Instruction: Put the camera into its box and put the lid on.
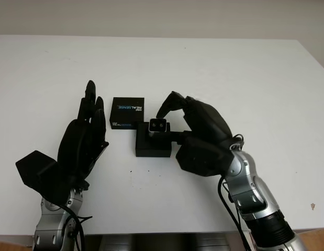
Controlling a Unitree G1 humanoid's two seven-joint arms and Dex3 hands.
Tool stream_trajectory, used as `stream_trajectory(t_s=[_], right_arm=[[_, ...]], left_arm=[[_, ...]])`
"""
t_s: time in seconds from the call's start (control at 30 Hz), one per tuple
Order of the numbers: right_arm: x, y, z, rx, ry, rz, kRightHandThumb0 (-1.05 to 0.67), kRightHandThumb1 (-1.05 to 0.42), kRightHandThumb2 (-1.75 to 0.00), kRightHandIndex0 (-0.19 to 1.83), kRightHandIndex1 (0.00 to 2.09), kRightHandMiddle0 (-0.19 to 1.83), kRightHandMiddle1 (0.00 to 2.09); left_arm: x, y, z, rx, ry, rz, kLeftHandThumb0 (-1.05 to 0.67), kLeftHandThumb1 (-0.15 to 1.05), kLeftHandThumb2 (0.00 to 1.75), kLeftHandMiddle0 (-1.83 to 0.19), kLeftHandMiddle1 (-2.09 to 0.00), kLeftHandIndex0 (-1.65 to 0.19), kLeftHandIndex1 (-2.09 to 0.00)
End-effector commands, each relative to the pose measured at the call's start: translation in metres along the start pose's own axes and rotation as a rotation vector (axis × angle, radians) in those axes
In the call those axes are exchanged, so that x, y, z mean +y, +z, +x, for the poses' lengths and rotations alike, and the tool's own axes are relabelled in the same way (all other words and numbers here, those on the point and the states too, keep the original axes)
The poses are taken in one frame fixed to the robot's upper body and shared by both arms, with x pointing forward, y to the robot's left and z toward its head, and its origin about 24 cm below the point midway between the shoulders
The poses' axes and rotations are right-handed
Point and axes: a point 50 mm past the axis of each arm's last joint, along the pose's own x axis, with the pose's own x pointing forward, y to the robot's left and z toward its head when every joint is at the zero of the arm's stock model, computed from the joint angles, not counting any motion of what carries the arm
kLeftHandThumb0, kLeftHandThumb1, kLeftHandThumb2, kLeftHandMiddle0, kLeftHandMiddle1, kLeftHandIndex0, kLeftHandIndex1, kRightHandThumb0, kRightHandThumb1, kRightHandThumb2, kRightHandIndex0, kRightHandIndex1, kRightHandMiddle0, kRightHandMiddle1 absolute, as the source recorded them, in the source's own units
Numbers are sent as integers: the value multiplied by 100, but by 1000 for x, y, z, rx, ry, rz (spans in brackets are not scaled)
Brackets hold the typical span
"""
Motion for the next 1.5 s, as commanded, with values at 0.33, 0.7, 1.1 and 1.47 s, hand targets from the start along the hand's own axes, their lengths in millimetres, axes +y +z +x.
stream_trajectory(t_s=[0.33, 0.7, 1.1, 1.47], right_arm=[[-5, 3, 1, -23, -18, 31, -39, -100, -5, 15, 96, 26, 171], [12, -21, 6, -25, 49, 115, -40, -103, -6, 9, 72, 23, 169], [16, -31, 8, -57, 60, 141, -40, -103, -6, 10, 65, 23, 169], [16, -29, 11, -95, 42, 170, -40, -104, -6, 12, 60, 21, 172]], left_arm=[[-4, 2, -2, -13, -1, -4, -82, 105, 62, 19, 0, 19, 0], [-2, 2, -3, -12, 10, 3, -82, 105, 61, 19, 0, 19, 0], [-2, 2, -1, -14, 4, -1, -81, 105, 62, 19, 0, 19, 0], [-2, 3, -1, -11, 9, -2, -82, 105, 61, 19, 0, 19, 0]])
